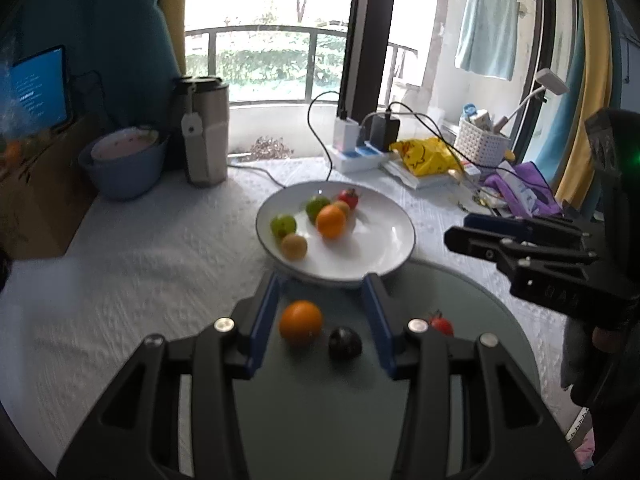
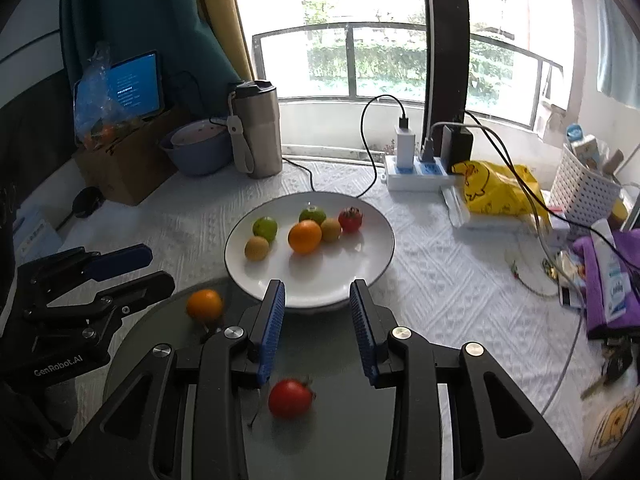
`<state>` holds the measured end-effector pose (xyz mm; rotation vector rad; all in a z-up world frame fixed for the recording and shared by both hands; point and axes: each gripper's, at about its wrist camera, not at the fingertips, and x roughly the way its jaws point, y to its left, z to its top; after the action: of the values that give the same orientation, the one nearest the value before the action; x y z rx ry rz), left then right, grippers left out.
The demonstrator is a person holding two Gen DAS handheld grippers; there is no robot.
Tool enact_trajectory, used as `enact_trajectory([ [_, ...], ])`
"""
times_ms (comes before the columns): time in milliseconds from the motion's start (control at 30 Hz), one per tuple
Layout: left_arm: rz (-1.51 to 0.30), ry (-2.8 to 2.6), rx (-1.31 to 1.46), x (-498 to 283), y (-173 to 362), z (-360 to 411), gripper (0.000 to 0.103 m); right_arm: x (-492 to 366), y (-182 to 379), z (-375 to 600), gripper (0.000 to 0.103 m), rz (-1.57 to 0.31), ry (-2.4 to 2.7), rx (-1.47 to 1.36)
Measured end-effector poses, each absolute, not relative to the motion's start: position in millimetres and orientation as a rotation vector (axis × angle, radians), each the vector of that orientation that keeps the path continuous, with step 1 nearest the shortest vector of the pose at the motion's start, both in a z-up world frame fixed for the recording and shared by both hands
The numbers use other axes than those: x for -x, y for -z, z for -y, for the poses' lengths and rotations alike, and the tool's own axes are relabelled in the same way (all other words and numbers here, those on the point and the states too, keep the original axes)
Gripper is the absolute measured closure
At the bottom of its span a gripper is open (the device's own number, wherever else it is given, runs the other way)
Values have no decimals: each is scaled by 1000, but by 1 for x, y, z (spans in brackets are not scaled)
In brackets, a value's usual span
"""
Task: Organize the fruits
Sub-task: 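Move both open tools back over the fruit mat, then grasp a red tomato with the right tool while the left tool grasps a dark plum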
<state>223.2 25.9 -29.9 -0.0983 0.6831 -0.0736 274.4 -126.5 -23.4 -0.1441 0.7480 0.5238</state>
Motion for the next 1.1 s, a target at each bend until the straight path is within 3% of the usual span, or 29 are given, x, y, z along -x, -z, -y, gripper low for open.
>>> enact_trajectory([
  [567, -780, 48, 113, -195, 75, -25, 58, -243, 68, 142, 67, -855, -526, 115],
  [1100, -822, 84, 108, -223, 86, -4, 58, -249, 86, 131, 67, -913, -629, 91],
])
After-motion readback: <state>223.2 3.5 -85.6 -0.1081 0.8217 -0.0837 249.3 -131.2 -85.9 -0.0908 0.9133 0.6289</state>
